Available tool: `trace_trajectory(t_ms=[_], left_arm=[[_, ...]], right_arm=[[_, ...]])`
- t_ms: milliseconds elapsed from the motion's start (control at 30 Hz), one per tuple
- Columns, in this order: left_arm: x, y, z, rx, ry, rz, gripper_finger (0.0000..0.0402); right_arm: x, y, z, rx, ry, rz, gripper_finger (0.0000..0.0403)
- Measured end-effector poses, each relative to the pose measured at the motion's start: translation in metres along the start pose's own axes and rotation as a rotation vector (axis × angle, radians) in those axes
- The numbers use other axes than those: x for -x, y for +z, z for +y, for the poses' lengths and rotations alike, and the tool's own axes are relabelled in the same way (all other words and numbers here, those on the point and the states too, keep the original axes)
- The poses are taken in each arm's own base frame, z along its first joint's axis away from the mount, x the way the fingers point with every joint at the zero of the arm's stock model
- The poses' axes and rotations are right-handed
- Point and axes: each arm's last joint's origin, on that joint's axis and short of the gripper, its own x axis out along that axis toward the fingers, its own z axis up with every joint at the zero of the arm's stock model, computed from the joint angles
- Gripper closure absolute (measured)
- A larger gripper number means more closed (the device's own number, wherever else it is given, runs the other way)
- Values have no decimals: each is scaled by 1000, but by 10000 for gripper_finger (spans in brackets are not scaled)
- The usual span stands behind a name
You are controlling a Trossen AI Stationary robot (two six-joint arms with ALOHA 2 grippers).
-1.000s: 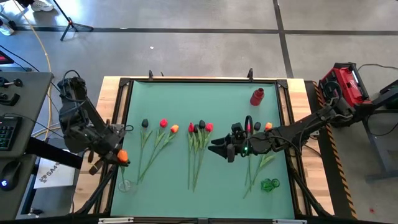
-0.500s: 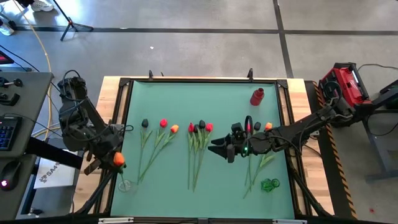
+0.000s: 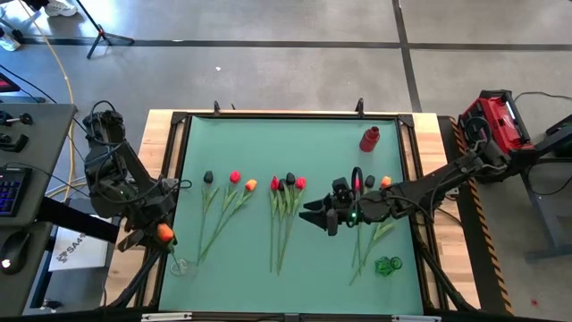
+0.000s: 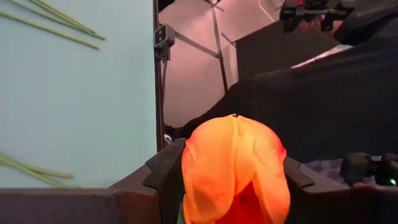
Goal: Sort flowers into vase by color
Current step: Put the orange tulip into the transparent vase
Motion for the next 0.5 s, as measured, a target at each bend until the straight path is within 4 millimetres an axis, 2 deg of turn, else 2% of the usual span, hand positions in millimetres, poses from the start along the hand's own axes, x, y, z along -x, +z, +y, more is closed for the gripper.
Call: trace_trajectory(t_ms=[200,500], left_arm=[[-7,2,-4,15,14,-50,245],[-10,0,-6,68,-10,9,245]], right_arm=[[-3,5,-4,10,-6,6,122],[-7,13,-8,14,14,23,122]])
